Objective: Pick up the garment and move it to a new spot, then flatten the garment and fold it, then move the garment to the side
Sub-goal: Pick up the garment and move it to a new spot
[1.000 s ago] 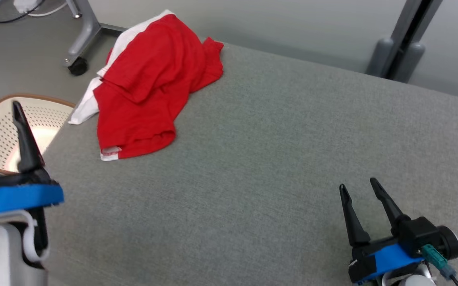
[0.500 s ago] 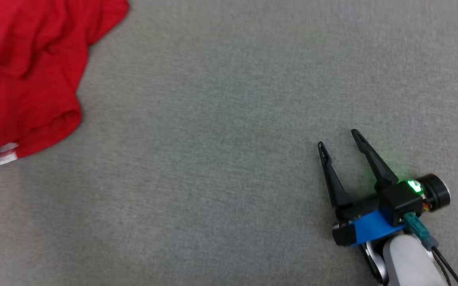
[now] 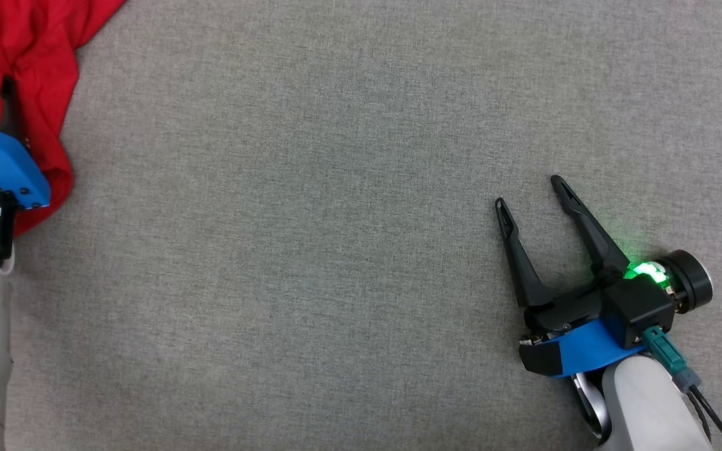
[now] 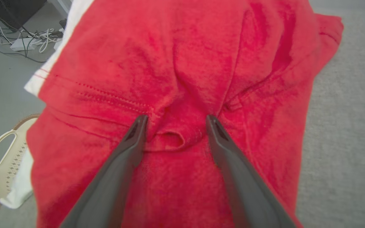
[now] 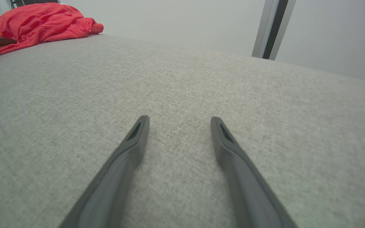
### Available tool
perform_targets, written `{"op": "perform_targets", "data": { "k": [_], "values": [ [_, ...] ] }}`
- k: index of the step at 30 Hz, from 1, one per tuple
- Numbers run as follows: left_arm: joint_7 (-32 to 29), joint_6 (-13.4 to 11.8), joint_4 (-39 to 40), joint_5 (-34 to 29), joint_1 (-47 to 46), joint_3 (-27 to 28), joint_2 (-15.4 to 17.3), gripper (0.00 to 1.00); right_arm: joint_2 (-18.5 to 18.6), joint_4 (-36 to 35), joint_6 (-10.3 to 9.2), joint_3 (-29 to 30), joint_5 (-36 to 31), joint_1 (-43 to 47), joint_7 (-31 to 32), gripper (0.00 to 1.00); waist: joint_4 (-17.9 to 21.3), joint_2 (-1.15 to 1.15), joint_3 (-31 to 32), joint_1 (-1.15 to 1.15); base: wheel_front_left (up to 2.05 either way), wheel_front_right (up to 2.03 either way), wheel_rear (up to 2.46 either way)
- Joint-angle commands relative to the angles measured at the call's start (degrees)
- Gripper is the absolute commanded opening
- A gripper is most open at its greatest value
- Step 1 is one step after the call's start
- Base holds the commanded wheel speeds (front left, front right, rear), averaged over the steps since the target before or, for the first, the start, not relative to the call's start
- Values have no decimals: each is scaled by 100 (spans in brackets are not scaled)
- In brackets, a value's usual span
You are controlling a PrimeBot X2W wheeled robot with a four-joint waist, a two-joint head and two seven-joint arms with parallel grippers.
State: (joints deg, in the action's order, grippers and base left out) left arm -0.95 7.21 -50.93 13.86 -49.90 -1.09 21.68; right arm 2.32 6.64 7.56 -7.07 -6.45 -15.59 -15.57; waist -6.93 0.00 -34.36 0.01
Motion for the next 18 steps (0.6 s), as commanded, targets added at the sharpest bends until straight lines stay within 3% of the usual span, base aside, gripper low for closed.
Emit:
{"op": "perform_targets", "data": {
  "k": [1,4,5,6,9,18],
  "values": [
    [-36,34,-24,80,-120,-109,-24,100,101,386,-13,62,22,2,75,100,-4,0,-2,-1,0,0,0],
    [-74,38,-63,282,-132,-344,32,100,94,400,-12,17,43,-35,75,100,1,0,-16,-1,0,0,0],
    [-86,33,-82,350,-138,-421,58,86,93,401,-12,4,49,-46,75,100,5,0,-19,-1,0,0,0],
    [-91,27,-98,412,-146,-481,86,54,91,400,-12,-2,53,-56,75,100,9,0,-20,-1,0,0,0],
    [-23,28,-130,546,-169,-634,173,0,91,403,-12,29,46,-68,75,100,3,0,-7,-1,0,0,0],
    [413,26,88,860,104,-1005,555,0,73,414,-8,-1,160,38,56,100,-113,0,389,-1,0,0,0]
  ]
}}
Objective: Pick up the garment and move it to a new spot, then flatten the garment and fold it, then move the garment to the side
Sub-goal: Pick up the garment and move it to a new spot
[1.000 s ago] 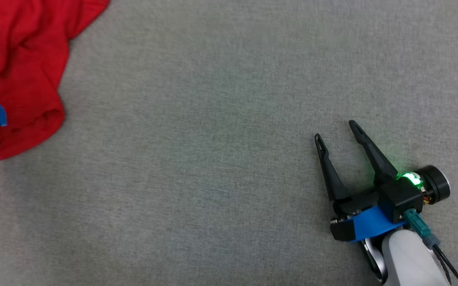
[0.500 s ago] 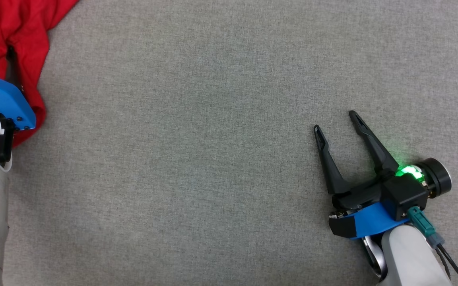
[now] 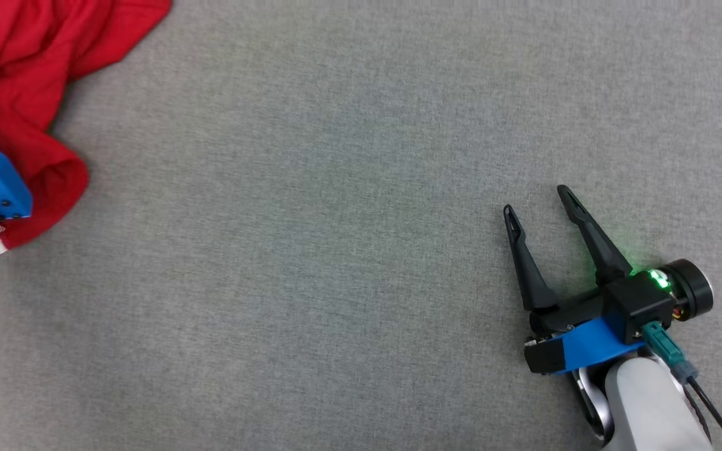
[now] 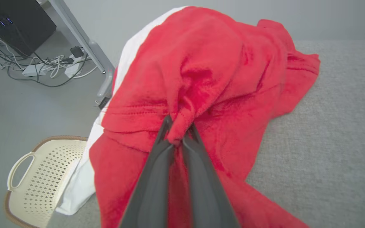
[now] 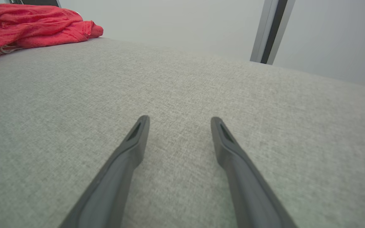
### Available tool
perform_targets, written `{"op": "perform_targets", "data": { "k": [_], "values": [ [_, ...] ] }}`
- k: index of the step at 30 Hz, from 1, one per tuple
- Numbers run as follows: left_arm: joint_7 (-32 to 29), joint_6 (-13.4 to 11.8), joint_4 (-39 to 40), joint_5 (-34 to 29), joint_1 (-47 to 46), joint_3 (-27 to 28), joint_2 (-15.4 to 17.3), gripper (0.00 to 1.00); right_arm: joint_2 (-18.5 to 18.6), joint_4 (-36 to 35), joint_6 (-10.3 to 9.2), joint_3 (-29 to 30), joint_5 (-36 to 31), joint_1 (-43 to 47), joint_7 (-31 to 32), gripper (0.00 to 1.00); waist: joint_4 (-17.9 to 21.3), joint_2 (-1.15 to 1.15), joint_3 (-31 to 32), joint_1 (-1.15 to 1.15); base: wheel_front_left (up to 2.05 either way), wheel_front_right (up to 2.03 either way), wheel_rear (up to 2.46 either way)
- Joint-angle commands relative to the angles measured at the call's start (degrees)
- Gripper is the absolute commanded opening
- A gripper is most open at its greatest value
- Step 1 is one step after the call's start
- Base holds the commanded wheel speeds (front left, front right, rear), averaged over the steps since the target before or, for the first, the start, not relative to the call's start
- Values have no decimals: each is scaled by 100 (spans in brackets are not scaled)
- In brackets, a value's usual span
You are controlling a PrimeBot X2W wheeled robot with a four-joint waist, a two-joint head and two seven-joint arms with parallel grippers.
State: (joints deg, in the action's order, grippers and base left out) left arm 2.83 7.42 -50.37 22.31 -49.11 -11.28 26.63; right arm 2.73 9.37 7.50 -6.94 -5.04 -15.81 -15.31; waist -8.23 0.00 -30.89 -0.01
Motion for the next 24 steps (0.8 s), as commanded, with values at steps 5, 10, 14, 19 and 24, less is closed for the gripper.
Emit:
{"op": "perform_targets", "data": {
  "k": [5,10,14,19,24],
  "values": [
    [231,6,305,40,-3,-52,344,0,21,185,-1,-91,157,114,18,100,18,0,473,1,0,0,0],
    [283,0,776,-80,-147,-163,525,0,22,311,-1,-147,315,274,16,100,155,0,1076,1,0,0,0],
    [228,-23,1282,-146,-174,-286,489,0,22,401,-1,-146,480,471,15,100,365,0,1628,1,0,0,0],
    [-76,-32,2071,-248,-162,-557,392,0,21,490,-1,-82,620,754,14,100,726,0,2197,1,0,0,0],
    [-477,-20,2831,-160,-156,-906,41,0,21,538,-1,51,763,1009,14,100,1133,0,2557,1,0,0,0]
  ]
}}
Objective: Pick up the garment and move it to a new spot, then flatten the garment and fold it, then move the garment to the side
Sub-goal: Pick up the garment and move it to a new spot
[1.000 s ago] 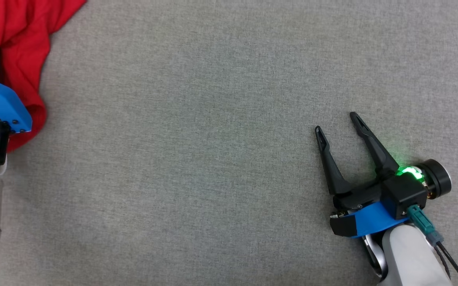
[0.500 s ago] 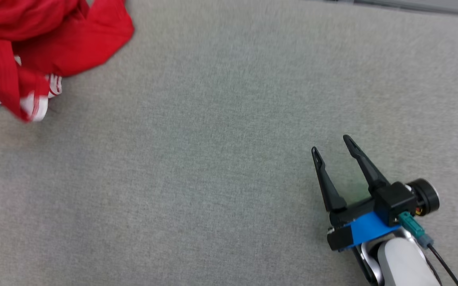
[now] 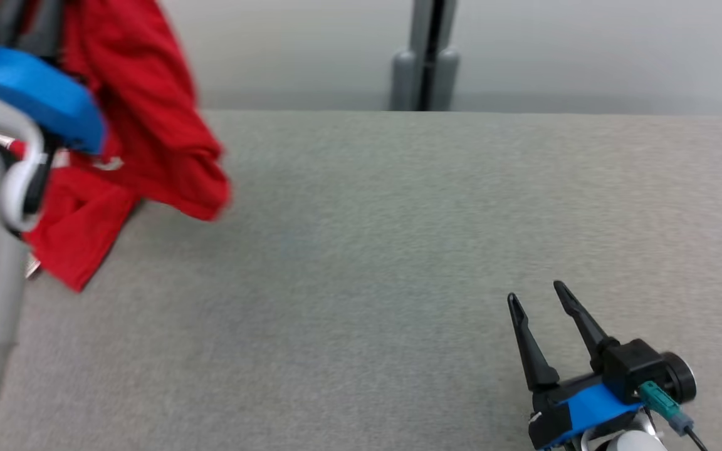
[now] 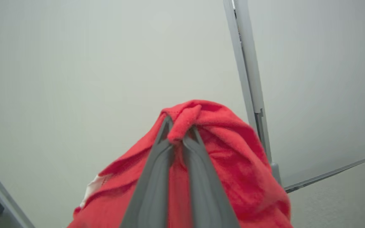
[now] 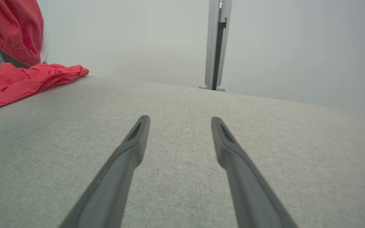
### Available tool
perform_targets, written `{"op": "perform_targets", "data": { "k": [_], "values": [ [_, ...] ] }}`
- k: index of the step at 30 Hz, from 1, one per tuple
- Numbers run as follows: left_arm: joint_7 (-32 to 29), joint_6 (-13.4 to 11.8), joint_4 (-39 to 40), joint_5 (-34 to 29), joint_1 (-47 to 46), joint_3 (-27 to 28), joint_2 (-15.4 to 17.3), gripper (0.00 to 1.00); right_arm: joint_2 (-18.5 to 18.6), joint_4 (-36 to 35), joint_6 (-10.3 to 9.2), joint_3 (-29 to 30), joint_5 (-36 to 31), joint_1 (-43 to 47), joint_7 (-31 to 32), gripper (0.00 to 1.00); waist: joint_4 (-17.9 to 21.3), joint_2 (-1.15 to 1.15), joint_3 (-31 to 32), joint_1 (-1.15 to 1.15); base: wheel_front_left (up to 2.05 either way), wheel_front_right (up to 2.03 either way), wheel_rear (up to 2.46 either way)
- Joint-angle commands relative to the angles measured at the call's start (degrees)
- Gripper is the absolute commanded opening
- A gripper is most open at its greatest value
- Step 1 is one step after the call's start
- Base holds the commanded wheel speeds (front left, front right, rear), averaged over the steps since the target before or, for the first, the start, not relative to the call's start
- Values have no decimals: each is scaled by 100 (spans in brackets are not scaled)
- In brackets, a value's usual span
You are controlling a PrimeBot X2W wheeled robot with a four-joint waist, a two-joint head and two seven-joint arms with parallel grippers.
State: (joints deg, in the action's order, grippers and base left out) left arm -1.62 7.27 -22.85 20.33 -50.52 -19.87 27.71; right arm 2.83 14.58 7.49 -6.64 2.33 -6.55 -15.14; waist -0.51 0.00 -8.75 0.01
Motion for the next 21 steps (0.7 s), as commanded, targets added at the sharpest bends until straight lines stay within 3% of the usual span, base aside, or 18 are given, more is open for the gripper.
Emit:
{"op": "perform_targets", "data": {
  "k": [1,8,12,18,21],
  "values": [
    [-92,-1,215,72,-3,-112,-155,0,11,18,0,47,45,126,-3,100,440,0,386,-1,0,0,0],
    [-271,8,1205,690,189,-494,-994,0,10,-41,0,371,133,312,-3,100,803,0,364,-1,0,0,0],
    [-76,13,1312,778,507,-794,-1209,0,9,-74,0,502,188,284,-2,100,933,0,158,-1,0,0,0],
    [639,-8,572,747,1141,-930,-1298,0,9,-116,0,533,287,116,-2,100,1078,0,-172,-1,0,0,0],
    [1203,-57,-490,666,1668,-1027,-1339,0,12,-122,0,518,341,46,-2,100,1182,0,-331,-1,0,0,0]
  ]
}}
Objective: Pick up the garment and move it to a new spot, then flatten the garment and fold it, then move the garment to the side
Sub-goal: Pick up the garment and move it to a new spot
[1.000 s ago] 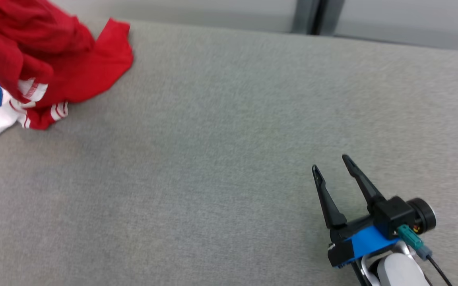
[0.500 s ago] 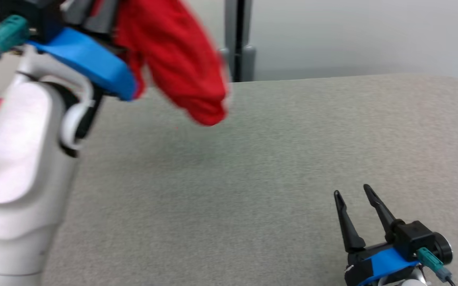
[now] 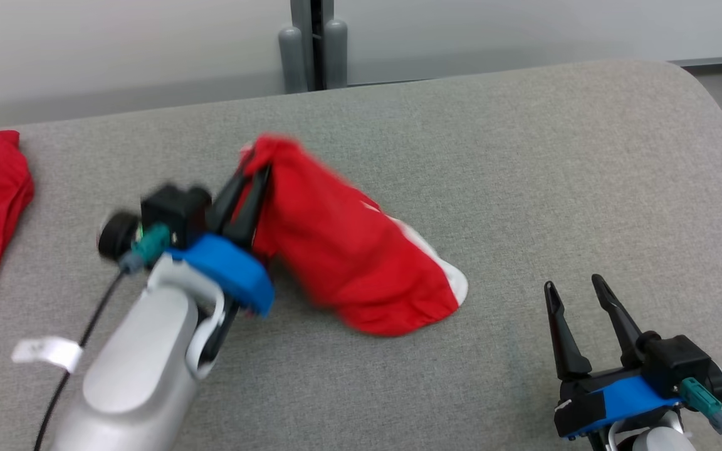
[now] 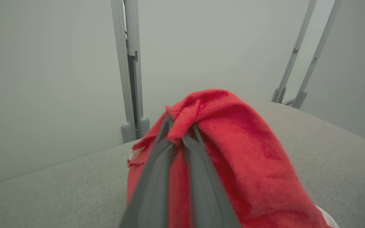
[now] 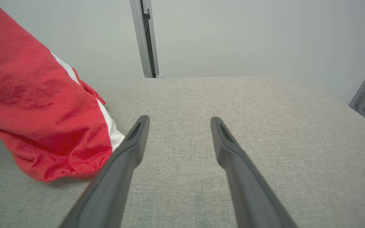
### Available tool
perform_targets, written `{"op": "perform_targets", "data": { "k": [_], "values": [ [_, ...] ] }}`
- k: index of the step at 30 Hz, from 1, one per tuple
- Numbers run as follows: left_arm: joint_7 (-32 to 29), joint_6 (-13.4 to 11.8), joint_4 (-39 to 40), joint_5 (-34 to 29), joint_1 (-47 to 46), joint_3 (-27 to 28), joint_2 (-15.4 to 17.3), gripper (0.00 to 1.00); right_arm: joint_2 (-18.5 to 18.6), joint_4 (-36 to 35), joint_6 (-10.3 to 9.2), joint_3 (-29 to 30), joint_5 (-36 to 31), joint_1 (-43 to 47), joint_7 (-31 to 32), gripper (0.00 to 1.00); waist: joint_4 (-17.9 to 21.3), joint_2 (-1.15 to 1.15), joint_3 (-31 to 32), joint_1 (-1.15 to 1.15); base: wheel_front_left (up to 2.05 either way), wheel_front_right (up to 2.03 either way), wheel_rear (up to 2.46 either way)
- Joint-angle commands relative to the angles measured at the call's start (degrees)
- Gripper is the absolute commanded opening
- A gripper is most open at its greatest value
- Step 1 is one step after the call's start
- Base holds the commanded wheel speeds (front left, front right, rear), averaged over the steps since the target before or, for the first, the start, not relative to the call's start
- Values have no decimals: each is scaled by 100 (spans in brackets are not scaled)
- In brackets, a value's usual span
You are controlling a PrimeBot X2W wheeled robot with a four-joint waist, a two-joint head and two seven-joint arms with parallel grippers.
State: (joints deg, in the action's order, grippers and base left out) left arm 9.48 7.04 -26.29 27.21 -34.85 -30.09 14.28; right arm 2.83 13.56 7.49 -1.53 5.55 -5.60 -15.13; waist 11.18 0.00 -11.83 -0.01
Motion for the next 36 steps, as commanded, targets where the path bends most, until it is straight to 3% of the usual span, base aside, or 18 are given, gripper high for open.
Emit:
{"op": "perform_targets", "data": {
  "k": [1,6,11,14,15,16,27,36],
  "values": [
    [93,-34,-147,-22,101,-5,4,0,12,-20,0,7,19,-48,-3,100,13,0,-23,1,0,0,0],
    [436,-48,-1236,-114,471,-62,35,0,11,-18,0,53,28,-94,-4,100,42,0,-101,1,0,0,0],
    [556,-21,-1651,-88,597,55,-6,0,10,8,0,118,-39,-91,-4,100,-40,0,-64,1,0,0,0],
    [577,-31,-1613,-199,627,128,5,55,11,20,0,112,-57,-94,-4,100,-114,0,6,1,0,0,0],
    [578,-59,-1532,-253,642,163,18,90,11,20,0,113,-70,-91,-4,100,-142,0,31,1,0,0,0],
    [575,-79,-1457,-301,682,215,28,100,11,22,0,109,-78,-87,-3,100,-166,0,54,1,0,0,0],
    [578,-147,-111,-625,1537,1012,-34,100,11,52,0,203,-130,123,-4,100,-573,0,446,1,0,0,0],
    [579,-363,573,-703,2611,1644,-478,100,12,-5,0,136,-232,338,-4,100,-818,0,782,1,0,0,0]
  ]
}}
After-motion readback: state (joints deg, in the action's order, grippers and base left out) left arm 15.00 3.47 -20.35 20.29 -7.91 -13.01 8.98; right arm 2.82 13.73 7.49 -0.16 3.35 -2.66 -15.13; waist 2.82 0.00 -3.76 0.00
